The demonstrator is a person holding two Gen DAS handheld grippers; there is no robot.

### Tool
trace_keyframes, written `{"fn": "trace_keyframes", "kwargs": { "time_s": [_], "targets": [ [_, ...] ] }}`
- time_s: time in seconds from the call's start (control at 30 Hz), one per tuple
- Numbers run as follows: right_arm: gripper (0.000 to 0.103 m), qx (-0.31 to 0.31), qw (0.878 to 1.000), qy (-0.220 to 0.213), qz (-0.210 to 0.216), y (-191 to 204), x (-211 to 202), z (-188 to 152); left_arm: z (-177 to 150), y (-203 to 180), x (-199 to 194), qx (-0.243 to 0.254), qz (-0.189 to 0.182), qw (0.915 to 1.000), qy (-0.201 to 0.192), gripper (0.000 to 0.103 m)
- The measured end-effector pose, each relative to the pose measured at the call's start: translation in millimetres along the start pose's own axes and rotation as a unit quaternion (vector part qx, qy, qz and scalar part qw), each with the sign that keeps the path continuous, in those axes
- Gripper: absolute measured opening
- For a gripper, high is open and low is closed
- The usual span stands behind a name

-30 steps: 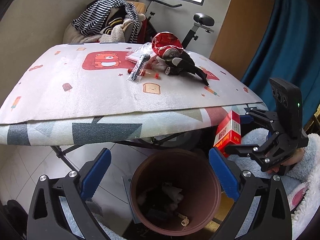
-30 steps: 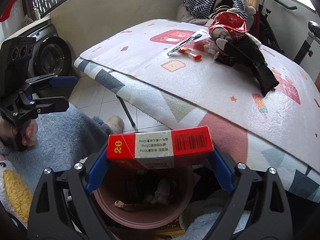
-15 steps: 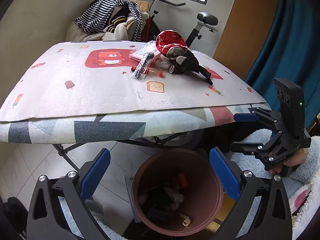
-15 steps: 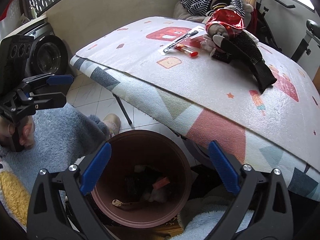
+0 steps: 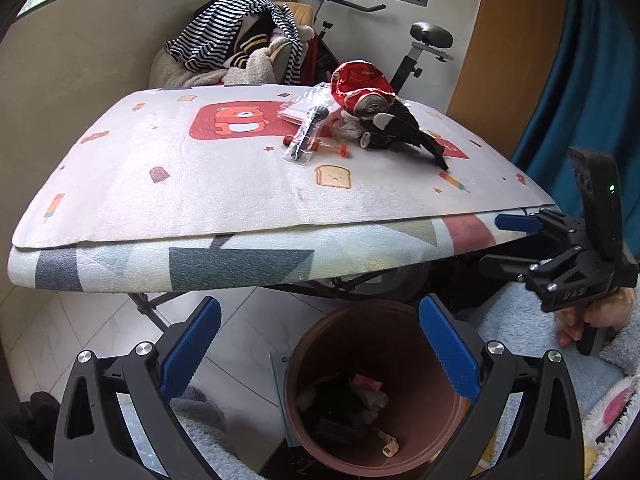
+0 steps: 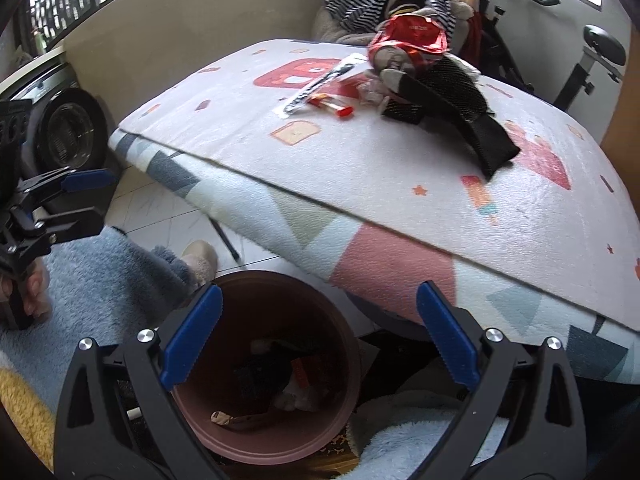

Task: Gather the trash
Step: 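Grasp the black polka-dot glove with the right gripper while the left grasps the plastic-wrapped spoon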

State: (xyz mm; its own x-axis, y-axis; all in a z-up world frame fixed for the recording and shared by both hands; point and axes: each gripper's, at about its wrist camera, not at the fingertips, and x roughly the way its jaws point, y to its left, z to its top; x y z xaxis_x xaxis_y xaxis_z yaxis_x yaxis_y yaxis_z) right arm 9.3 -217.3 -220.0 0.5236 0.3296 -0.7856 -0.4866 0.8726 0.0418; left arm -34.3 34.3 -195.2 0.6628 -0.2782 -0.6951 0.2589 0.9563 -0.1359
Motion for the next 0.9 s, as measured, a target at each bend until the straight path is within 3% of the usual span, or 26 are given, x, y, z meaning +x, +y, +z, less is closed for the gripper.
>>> {"fn": "trace_keyframes", "kwargs": {
  "time_s": [0.1, 0.27, 0.5, 0.6, 0.77, 0.9],
  "targets": [
    [0.095, 0.015, 1.0, -0.015, 0.002, -9.2, -5.9, 3.5, 3.9, -4.7, 0.2, 0.012, 0.001, 0.9999, -0.004, 0.097],
    [0.094, 0.06, 0.996, -0.045, -0.038, -43.2, -12.9, 16.6, 17.7, -17.4, 4.5, 0.046, 0.001, 0.9988, -0.017, 0.097],
    [0.069, 0.099, 0.991, -0.064, -0.06, -92.4, 2.6, 48.3, 55.8, -20.5, 16.0, 0.06, 0.001, 0.9968, -0.052, 0.097],
    [0.062, 0.097, 0.99, -0.062, -0.076, -107.9, 24.6, 64.7, 72.2, -15.3, 26.1, 0.05, 0.009, 0.9974, -0.05, 0.097],
    [0.06, 0.09, 0.992, -0.043, -0.077, -120.3, 56.1, 79.8, 94.3, 8.6, 41.8, -0.018, -0.021, 0.9989, -0.038, 0.097],
    [0.054, 0.108, 0.99, -0.024, -0.083, -131.6, 83.8, 93.7, 106.4, 18.5, 51.6, -0.032, 0.0, 0.9988, -0.037, 0.097]
  ]
}}
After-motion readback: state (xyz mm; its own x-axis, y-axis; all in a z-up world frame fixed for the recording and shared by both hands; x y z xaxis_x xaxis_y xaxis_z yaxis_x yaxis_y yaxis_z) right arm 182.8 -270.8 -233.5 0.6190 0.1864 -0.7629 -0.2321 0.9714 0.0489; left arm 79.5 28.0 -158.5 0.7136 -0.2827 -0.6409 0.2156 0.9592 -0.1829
